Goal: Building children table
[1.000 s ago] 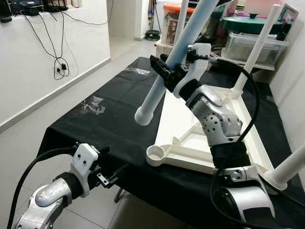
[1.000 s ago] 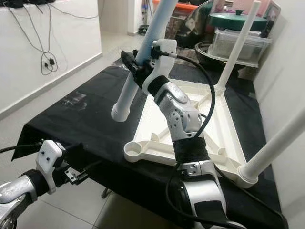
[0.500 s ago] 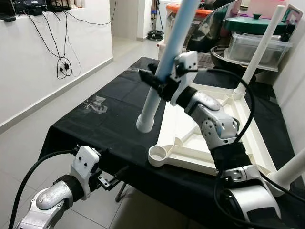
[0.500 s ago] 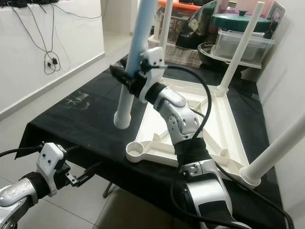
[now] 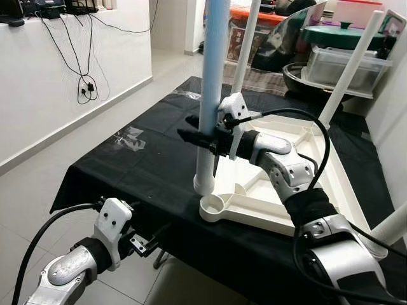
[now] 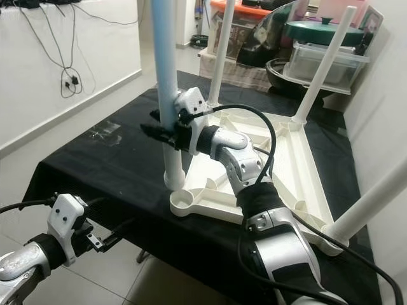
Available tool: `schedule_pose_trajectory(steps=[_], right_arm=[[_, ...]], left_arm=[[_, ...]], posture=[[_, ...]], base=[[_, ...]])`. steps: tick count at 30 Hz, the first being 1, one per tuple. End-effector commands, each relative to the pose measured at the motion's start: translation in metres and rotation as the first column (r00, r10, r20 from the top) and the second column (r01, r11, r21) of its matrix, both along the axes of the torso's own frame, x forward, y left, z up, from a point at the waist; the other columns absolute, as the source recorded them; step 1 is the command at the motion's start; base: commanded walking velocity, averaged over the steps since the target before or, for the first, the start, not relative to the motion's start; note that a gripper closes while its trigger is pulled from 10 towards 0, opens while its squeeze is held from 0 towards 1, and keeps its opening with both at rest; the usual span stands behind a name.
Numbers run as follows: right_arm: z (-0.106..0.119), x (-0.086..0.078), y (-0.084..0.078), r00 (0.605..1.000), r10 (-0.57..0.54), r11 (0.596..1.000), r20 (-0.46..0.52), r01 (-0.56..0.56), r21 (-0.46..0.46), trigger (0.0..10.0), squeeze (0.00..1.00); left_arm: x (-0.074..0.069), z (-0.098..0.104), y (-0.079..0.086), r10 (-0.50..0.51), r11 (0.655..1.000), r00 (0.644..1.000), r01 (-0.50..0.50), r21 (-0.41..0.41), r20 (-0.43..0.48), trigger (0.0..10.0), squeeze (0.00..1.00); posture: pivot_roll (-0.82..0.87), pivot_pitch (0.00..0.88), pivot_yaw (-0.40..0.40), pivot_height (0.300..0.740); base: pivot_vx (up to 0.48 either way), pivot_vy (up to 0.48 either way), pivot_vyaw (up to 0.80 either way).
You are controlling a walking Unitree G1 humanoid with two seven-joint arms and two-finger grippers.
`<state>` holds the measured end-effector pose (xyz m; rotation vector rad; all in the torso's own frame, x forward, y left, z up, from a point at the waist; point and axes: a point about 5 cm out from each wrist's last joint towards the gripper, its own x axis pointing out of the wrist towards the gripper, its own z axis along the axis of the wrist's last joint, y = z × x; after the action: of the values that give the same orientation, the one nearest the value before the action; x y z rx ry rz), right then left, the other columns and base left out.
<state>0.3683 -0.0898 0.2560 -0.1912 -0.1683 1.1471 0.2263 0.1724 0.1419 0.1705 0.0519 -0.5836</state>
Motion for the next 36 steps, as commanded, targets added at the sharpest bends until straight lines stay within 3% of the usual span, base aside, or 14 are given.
schedule_pose_trajectory(steps=[1, 11, 36], right_arm=[[-0.003, -0.001, -0.004, 0.999, 0.041, 0.998, -0.006, -0.041, -0.048, 0.0, 0.0], [-0.002, 0.003, -0.023, 0.996, 0.086, 0.993, -0.039, -0.089, -0.078, 0.0, 0.0], [-0.028, -0.023, -0.021, 0.939, 0.306, 0.94, -0.155, -0.324, -0.11, 0.0, 0.0]], left_arm=[[-0.002, -0.002, -0.003, -0.001, 1.0, 1.0, 0.001, 0.005, -0.011, 10.0, 0.0], [-0.002, -0.003, -0.002, 0.005, 1.0, 1.0, -0.004, 0.002, -0.013, 10.0, 0.0], [-0.002, -0.006, 0.0, 0.01, 1.0, 1.0, -0.01, -0.002, -0.026, 10.0, 0.0]], posture=[[0.13, 0.0, -0.127, 0.74], [0.12, 0.0, -0.129, 0.74], [0.13, 0.0, -0.136, 0.74]], base=[[0.0, 0.0, 0.0], [0.0, 0.0, 0.0], [0.0, 0.0, 0.0]])
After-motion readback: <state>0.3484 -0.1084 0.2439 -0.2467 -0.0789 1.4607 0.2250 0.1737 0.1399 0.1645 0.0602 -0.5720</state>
